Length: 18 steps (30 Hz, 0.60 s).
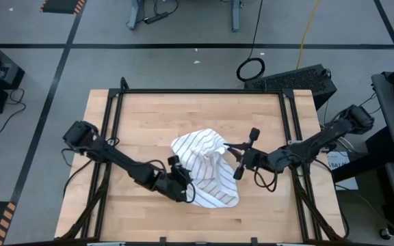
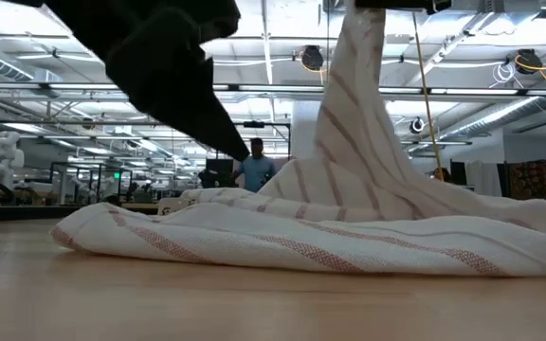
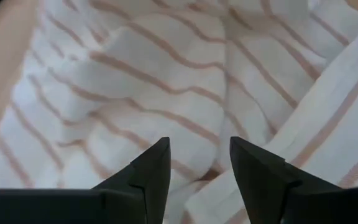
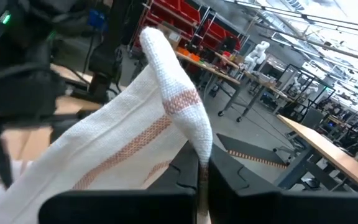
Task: Roll towel
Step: Roll the white towel
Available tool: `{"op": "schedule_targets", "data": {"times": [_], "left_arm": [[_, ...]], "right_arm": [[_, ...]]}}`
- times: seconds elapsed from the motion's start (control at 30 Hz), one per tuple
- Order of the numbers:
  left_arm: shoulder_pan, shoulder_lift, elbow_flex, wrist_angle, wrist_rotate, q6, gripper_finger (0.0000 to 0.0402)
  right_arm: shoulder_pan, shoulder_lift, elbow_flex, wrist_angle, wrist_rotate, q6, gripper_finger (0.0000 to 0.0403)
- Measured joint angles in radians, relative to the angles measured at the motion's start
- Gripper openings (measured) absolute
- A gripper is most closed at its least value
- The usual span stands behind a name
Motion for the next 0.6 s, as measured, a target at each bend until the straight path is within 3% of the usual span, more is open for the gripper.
{"op": "schedule_targets", "data": {"times": [0.27, 0.47, 0.6], "left_arm": [[0.016, 0.029, 0.0, 0.08, 0.0, 0.002, 0.0172], [0.014, 0.029, 0.0, 0.04, 0.097, -0.011, 0.0172], [-0.002, 0.029, -0.006, -0.026, 0.105, -0.073, 0.0172]], "right_arm": [[0.001, -0.148, 0.0, 0.047, 0.0, -0.19, 0.0004], [0.001, -0.287, 0.0, 0.064, 0.0, -0.323, 0.0004], [0.001, -0.352, 0.0, 0.028, 0.0, -0.325, 0.0004]]}}
